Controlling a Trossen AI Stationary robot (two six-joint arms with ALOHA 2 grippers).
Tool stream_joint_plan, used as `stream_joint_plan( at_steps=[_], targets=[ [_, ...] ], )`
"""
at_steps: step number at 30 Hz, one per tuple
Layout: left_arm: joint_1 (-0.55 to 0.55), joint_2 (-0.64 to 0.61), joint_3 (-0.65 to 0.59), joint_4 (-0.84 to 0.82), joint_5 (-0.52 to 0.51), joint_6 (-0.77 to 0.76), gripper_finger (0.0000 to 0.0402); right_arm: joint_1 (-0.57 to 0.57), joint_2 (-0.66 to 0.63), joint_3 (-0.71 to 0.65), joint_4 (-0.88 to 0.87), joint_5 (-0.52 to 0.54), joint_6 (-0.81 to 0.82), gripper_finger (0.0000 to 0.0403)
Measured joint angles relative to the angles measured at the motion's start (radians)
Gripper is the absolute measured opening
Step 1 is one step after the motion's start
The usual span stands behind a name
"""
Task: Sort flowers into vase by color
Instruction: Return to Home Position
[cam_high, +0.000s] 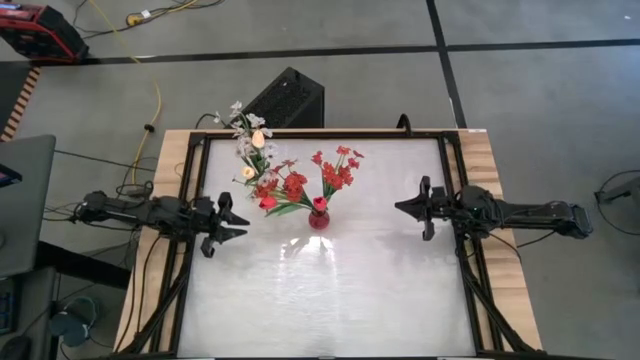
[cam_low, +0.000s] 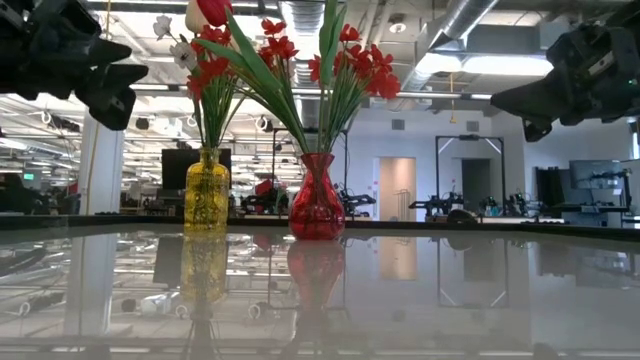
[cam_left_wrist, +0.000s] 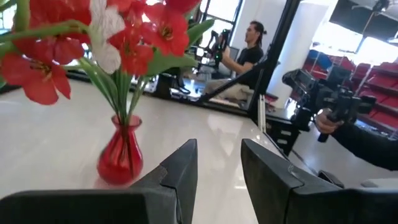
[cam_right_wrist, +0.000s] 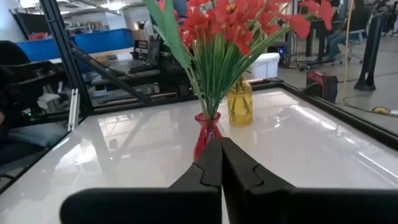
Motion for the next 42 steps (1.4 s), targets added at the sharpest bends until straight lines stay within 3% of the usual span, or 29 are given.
stream_joint_plan(
  at_steps=[10, 26, 42],
  targets=[
    [0.000, 0.023, -0.001, -0.043, -0.006, 0.080, 0.0112, 0.000, 0.000, -0.001, -0.035, 0.000, -0.153, 0.0036],
    [0.000, 0.028, -0.002, -0.042, -0.006, 0.084, 0.0112, 0.000, 0.000, -0.002, -0.148, 0.002, -0.159, 0.0038],
    [0.000, 0.028, -0.004, -0.042, -0.007, 0.084, 0.0112, 0.000, 0.001, -0.003, -0.149, 0.004, -0.159, 0.0038]
  ],
)
